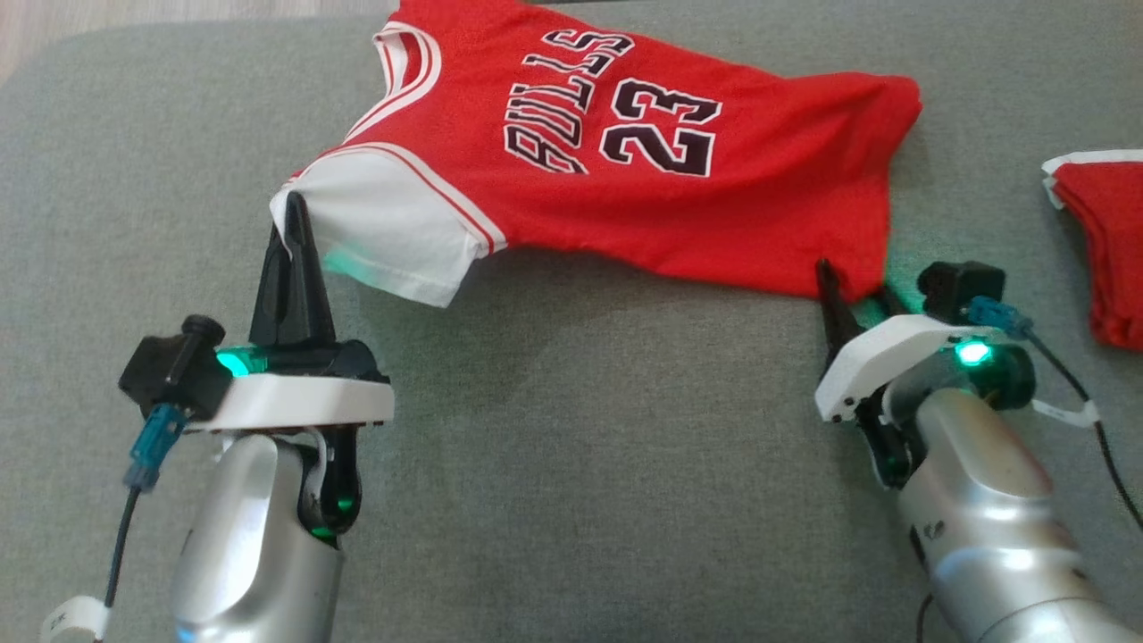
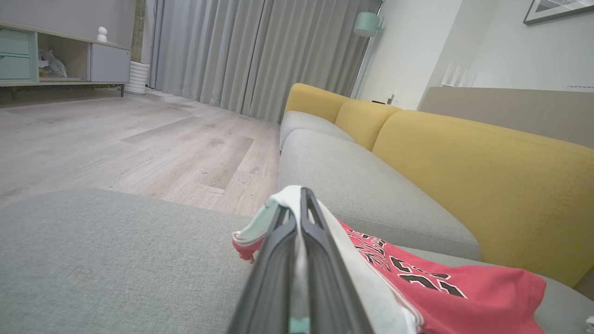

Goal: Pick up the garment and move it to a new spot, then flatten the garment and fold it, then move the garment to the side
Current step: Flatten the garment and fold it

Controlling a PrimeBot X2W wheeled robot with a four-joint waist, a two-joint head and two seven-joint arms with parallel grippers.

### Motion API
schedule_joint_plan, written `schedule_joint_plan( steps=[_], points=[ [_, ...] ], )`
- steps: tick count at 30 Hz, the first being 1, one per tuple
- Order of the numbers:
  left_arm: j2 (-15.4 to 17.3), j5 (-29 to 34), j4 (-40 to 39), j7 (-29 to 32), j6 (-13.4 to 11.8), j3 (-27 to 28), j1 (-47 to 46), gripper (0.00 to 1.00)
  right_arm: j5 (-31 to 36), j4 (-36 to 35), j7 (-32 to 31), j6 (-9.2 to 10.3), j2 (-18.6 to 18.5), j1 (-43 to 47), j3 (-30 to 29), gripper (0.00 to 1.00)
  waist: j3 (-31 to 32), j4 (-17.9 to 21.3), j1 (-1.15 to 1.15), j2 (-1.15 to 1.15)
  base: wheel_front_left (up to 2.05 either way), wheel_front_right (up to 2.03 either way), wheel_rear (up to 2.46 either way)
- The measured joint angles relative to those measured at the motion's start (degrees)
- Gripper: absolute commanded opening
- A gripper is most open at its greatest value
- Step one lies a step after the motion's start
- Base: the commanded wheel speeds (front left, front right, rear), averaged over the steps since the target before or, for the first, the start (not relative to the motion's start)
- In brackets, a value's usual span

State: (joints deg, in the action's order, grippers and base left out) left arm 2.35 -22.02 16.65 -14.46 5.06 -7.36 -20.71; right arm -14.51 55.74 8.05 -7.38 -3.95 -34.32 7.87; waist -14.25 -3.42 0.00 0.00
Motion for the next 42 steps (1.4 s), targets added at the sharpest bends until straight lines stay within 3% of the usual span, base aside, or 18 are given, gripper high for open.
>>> schedule_joint_plan(
  steps=[7, 15, 19, 26, 33, 42],
  points=[
    [0.0, 0.4, 1.2, 0.0, 0.0, 0.3, 1.3, 0.00, -3.7, -0.7, 2.7, 0.00, 0.4, 2.3, 3.4, 0.00, 2.6, 1.4, -0.01, 0.00, 0.00, 0.00, 0.00],
    [-0.1, -0.6, 0.4, 0.0, 0.3, 2.3, 2.5, 0.00, -5.1, -9.1, 4.9, 0.00, 0.4, 4.3, 3.0, 0.00, 6.2, 3.1, -0.01, 0.00, 0.00, 0.00, 0.00],
    [-0.1, -3.5, -3.0, 0.1, 0.6, 3.2, 2.5, 0.00, -3.4, -18.4, 4.9, 0.00, 0.4, 4.7, 0.2, 0.00, 8.8, 3.9, -0.01, 0.00, 0.00, 0.00, 0.00],
    [-0.1, -8.3, -12.6, 4.0, 0.4, 5.2, -0.7, 0.00, -0.4, -35.7, -0.9, 0.00, -1.6, 5.6, -1.0, 0.00, 12.3, 4.8, -0.01, 0.00, 0.00, 0.00, 0.00],
    [-0.1, -12.1, -27.8, 8.3, -2.5, 8.2, -6.3, 0.00, 0.0, -54.1, -7.3, 0.00, -6.4, 5.6, -2.2, 0.00, 14.0, 6.0, -0.01, 0.00, 0.00, 0.00, 0.00],
    [0.0, -15.0, -42.8, 15.6, -6.7, 8.8, -6.3, 0.00, 1.5, -70.8, -15.0, 0.00, -6.6, 10.0, -6.8, 0.00, 12.4, 6.0, 0.00, 0.00, 0.00, 0.00, 0.00]
  ],
)
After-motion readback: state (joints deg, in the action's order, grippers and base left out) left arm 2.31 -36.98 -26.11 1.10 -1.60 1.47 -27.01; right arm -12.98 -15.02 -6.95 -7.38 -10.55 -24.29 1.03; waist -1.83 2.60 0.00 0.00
